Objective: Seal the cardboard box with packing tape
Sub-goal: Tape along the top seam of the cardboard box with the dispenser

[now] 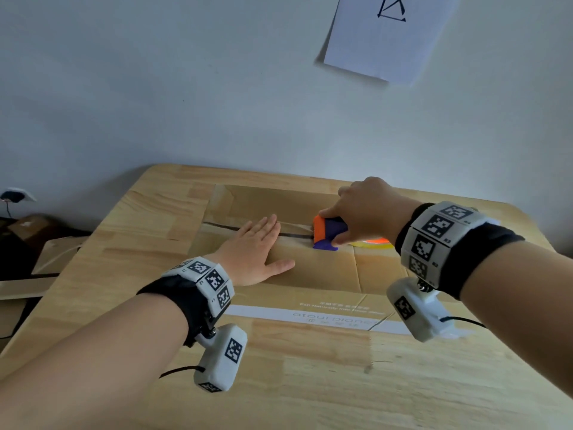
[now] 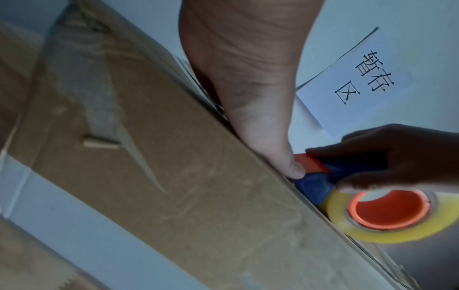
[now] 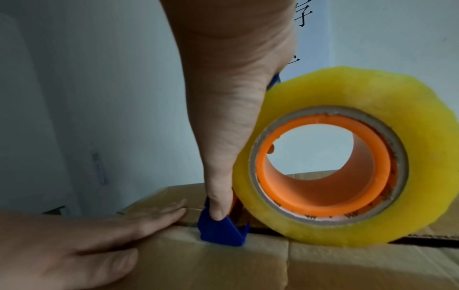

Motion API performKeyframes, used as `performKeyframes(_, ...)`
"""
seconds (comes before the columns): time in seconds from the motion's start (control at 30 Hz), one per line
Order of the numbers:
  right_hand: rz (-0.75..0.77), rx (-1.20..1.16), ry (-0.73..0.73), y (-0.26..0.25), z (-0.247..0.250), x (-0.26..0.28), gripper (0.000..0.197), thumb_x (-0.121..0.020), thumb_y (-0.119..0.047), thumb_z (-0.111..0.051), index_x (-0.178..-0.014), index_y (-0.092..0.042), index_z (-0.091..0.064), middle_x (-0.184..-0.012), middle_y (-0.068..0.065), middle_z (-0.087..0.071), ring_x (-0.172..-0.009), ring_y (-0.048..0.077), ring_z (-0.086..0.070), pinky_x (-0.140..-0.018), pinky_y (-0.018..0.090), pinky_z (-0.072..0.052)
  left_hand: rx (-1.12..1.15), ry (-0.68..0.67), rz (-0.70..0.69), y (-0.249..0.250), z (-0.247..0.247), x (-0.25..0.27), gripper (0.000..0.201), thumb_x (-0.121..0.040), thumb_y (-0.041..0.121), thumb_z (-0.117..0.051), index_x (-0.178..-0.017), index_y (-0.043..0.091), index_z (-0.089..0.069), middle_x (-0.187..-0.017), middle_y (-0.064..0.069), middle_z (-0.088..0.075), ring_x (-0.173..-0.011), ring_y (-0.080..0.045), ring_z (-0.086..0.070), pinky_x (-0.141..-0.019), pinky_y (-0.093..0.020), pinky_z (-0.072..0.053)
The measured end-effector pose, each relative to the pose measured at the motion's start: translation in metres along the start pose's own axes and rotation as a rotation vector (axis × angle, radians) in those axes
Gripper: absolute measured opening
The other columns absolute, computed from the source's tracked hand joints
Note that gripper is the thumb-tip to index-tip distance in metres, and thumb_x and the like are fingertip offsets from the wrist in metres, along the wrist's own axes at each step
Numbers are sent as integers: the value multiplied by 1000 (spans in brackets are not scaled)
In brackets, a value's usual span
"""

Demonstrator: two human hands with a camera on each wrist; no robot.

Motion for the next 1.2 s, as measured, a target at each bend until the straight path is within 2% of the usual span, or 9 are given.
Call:
performKeyframes(0.2,-35,-20,-2,3,-5,0,48,-82,-70,-43,-124,-46,-51,-85,-4,-47,-71,17,-45,-65,28,-48,112,23,-143,55,-4,-23,85,-89,66,-15,-150,9,0,-157,-5,13,-144,-12,11,-118,-34,2)
performKeyframes(0.37,-45,-43,12,7,-8,-1,45,-81,-69,-46,-118,-46,-55,-84,-5,-50,-70,16,-44,-62,27,-43,90,142,-196,17,6,-11,67,-94,54,-15,-148,15,-23,-157,2,-10,-144,-7,-7,-118,-27,-7)
performKeyframes(0.53,-49,-59,26,7,-8,1,46,-80,-70,-46,-118,-46,-56,-84,-5,-50,-69,16,-45,-61,28,-44,126,202,-78,-6,15,1,55,-97,49,-26,-137,19,-47,-150,10,-33,-137,-3,-29,-110,-29,-31)
performKeyframes(0.67,-48,-69,27,8,-7,1,47,-79,-71,-46,-118,-47,-55,-84,-5,-49,-71,16,-46,-60,27,-42,172,417,43,-5,36,3,48,-92,52,-40,-119,17,-58,-127,3,-52,-111,-20,-56,-90,-36,-48)
performKeyframes(0.73,-43,-68,28,7,-6,0,46,-79,-71,-46,-116,-46,-56,-83,-5,-50,-70,16,-47,-58,26,-40,113,362,75,3,34,-5,66,-85,62,-44,-135,18,-40,-143,-4,-32,-126,-24,-43,-103,-42,-39)
performKeyframes(0.8,-42,-68,29,8,-5,-1,46,-79,-71,-46,-115,-46,-57,-82,-5,-49,-70,16,-48,-58,26,-41,52,203,93,16,23,-19,93,-79,75,-39,-149,21,-10,-157,-4,0,-143,-26,-10,-115,-47,-16)
performKeyframes(0.87,-42,-67,32,7,-4,-1,47,-78,-71,-46,-117,-45,-55,-82,-5,-49,-71,16,-49,-61,27,-43,72,112,89,28,11,-33,104,-74,83,-31,-150,23,8,-156,-2,18,-144,-20,12,-117,-44,1)
performKeyframes(1.03,-105,-54,33,2,-2,2,51,-78,-69,-43,-118,-39,-55,-81,-3,-44,-72,20,-50,-62,27,-41,77,53,85,20,-2,-42,99,-74,85,-17,-149,27,11,-155,4,21,-143,-13,18,-116,-43,9)
performKeyframes(1.2,-141,-204,73,-3,10,-4,41,-78,-61,-51,-107,-32,-59,-82,-4,-47,-74,19,-49,-60,27,-33,98,58,87,-7,-2,-28,93,-77,82,-20,-149,31,9,-155,9,21,-142,-10,18,-116,-43,8)
Point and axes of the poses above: each hand's wrist, its own x-axis away from the middle knuckle, its own z-axis out of the back of the hand, y = z × x, the point moved 4 cm from there along -x, towards the middle knuckle
